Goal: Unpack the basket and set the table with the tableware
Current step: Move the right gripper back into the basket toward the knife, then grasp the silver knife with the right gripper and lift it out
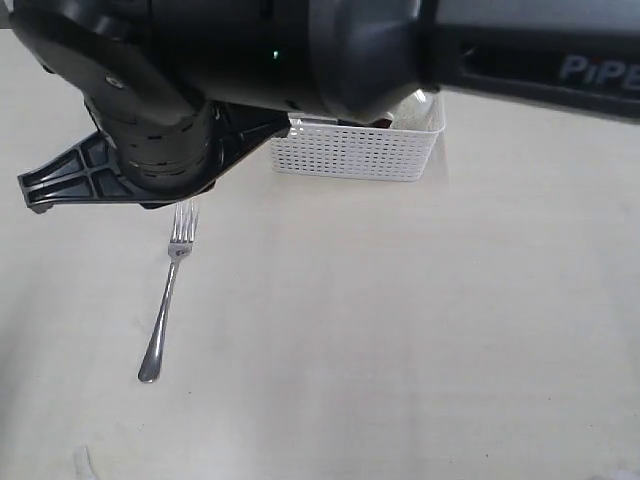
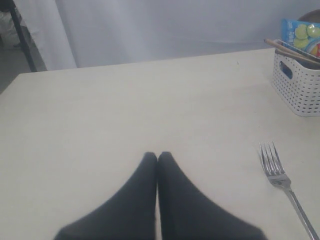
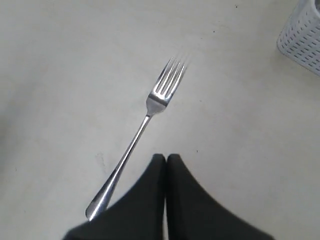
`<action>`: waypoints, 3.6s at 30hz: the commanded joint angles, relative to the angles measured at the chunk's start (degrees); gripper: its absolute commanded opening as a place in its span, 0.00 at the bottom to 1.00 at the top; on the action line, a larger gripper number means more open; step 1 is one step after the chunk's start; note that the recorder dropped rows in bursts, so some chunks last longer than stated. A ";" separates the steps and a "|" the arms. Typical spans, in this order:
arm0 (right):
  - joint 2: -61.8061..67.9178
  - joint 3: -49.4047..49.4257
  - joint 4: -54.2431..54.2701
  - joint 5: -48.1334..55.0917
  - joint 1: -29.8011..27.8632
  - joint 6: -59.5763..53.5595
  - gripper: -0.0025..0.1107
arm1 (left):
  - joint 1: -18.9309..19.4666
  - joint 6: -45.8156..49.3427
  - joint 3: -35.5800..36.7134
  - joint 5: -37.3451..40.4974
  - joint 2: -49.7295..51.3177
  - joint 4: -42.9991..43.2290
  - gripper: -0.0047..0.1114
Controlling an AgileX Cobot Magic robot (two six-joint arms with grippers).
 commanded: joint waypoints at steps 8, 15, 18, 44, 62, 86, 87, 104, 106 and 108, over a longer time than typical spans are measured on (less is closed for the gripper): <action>3.10 -0.03 4.71 8.78 0.39 -11.76 0.41 | -0.29 -0.13 0.13 -0.03 -0.11 0.20 0.04; 5.85 -0.03 4.84 12.29 0.39 -11.97 0.72 | -0.29 -0.13 0.13 -0.03 -0.11 0.20 0.04; 6.31 -0.03 1.78 12.29 0.39 -12.11 0.26 | -0.29 -0.13 0.13 -0.03 -0.11 0.20 0.04; 4.12 -0.03 -3.20 -20.05 -30.33 -48.56 0.13 | -0.29 -0.13 0.13 -0.03 -0.11 0.20 0.04; 9.11 -0.03 0.27 -22.23 -32.98 -38.45 0.13 | -0.29 -0.13 0.13 -0.03 -0.11 0.20 0.04; 20.12 -10.29 12.53 -17.34 -32.98 -49.92 0.38 | -0.29 -0.13 0.13 -0.03 -0.11 -0.24 0.04; 20.50 -10.29 12.53 -17.84 -32.98 -49.91 0.38 | -0.29 -0.13 0.13 -0.03 -0.11 -0.24 0.04; 21.82 -10.29 12.67 -20.62 -36.28 -49.44 0.38 | -0.29 -0.13 0.13 -0.03 -0.11 -0.10 0.04; 21.82 -10.29 12.68 -20.51 -36.28 -49.44 0.38 | -0.29 -0.13 0.13 -0.03 -0.11 -0.10 0.04; 21.82 -10.29 12.97 -20.51 -36.28 -49.44 0.38 | -0.29 -0.13 0.13 -0.03 -0.11 -0.10 0.04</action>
